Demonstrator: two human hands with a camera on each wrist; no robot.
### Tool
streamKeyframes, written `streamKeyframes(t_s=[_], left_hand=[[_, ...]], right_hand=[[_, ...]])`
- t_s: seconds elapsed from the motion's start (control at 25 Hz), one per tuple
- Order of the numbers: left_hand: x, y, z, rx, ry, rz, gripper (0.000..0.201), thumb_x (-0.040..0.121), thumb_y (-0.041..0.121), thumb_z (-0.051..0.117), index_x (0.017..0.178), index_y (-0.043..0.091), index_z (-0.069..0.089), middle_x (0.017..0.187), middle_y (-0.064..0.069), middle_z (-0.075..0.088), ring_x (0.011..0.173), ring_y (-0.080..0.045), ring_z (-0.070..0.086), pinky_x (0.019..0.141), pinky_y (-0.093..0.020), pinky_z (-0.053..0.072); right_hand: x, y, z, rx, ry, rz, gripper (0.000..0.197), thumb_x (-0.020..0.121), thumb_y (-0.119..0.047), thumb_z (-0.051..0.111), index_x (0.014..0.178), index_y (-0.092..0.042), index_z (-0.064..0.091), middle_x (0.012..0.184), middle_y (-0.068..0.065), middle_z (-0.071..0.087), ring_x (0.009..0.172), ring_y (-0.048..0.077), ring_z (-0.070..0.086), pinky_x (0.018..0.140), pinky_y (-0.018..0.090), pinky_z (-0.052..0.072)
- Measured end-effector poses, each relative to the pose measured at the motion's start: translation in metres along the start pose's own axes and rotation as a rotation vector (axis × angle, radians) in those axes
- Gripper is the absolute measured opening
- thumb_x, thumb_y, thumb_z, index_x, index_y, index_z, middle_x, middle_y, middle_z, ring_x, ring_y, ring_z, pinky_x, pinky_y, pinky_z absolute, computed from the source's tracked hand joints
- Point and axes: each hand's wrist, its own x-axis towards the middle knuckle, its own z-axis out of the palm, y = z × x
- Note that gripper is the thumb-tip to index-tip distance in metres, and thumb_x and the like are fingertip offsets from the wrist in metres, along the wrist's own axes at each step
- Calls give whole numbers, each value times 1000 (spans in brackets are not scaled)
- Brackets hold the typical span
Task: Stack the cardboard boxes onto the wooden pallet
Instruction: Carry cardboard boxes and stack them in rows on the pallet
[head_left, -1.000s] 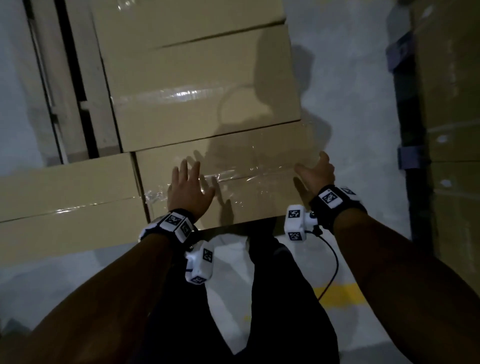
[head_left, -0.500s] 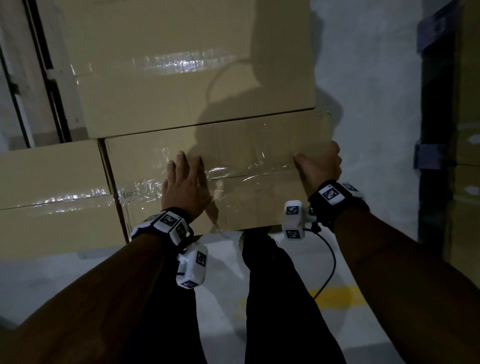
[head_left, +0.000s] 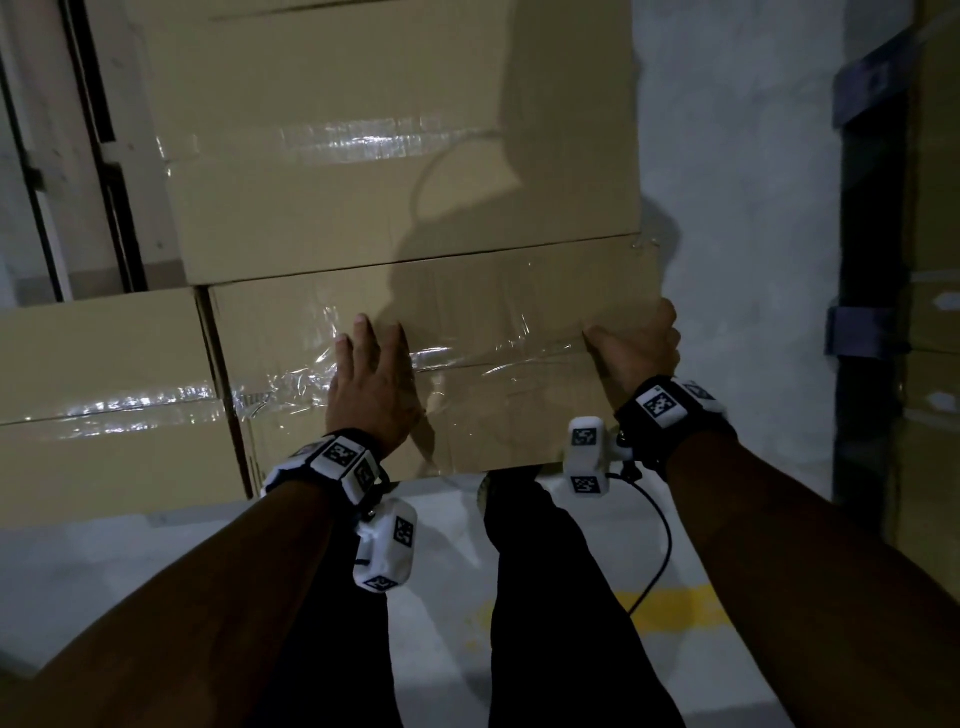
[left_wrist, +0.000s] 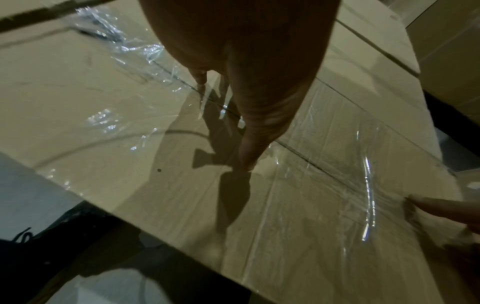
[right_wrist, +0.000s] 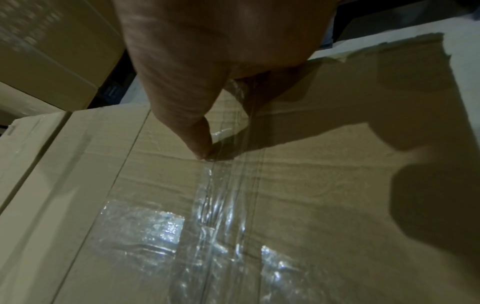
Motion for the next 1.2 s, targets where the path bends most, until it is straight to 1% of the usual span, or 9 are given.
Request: streamKeyframes(t_s=[0.16,0.24,0.32,0.44,0.6,0.76,0.96,1.08,1.2], left_hand=[[-6,-6,-19,-27,-17,26,85,90,36,66,155,18,13,164,-16,1,151,-37,2,121,-53,19],[-23,-12,-43,-2,-28,38,80,89,36,66,152,16,21,162,-14,12,149,-35,13,115,-54,31],[-44,-18,-72,8,-9,25,65,93,32,61,147,14,32,157,-13,27,143,-34,26,105,-52,40],[-80,-36,-122,68,11,79,56,94,33,58,143,13,38,148,-13,40,135,-34,35,100,-49,40],[-131,-79,-166,143,60,119,53,92,37,56,138,13,45,143,-10,46,133,-32,39,99,-46,39],[-183,-121,-200,149,154,117,52,92,40,54,137,15,45,143,-8,46,134,-29,38,102,-44,37],[-253,-161,-225,57,256,-6,51,93,38,52,139,15,45,144,-9,46,135,-30,37,104,-44,35],[-298,-182,-220,-24,309,-128,51,94,37,50,139,13,44,144,-10,45,135,-31,36,105,-45,34],[-349,-205,-209,-81,350,-244,52,96,37,49,141,13,42,145,-11,44,136,-33,35,105,-46,34]], right_hand=[[-19,-6,-2,-133,7,6,99,80,-36,67,157,-32,4,158,10,24,141,35,30,115,54,30],[-48,-15,-5,-226,-6,-12,90,84,-33,61,157,-31,8,161,9,20,143,34,28,116,54,28],[-84,-27,-6,-338,-50,-50,78,90,-33,57,157,-24,17,162,10,20,144,34,28,117,51,28],[-153,-50,-3,-498,-171,-235,58,92,-33,54,145,-15,40,150,14,41,132,37,44,110,45,38],[-245,-76,13,-782,-228,-537,56,99,-37,48,150,-16,36,151,14,41,136,35,40,112,43,31],[-326,-115,25,-869,-147,-735,56,98,-37,47,149,-16,39,148,14,45,133,34,44,109,43,33],[-406,-148,33,-973,-105,-963,56,99,-41,45,149,-18,38,150,12,43,134,34,42,109,44,32],[-446,-154,42,-1034,-100,-1124,54,98,-41,47,146,-18,41,147,13,46,132,35,43,107,43,33],[-485,-151,55,-1076,-111,-1305,51,96,-40,49,141,-15,46,139,16,52,125,37,49,103,45,39]])
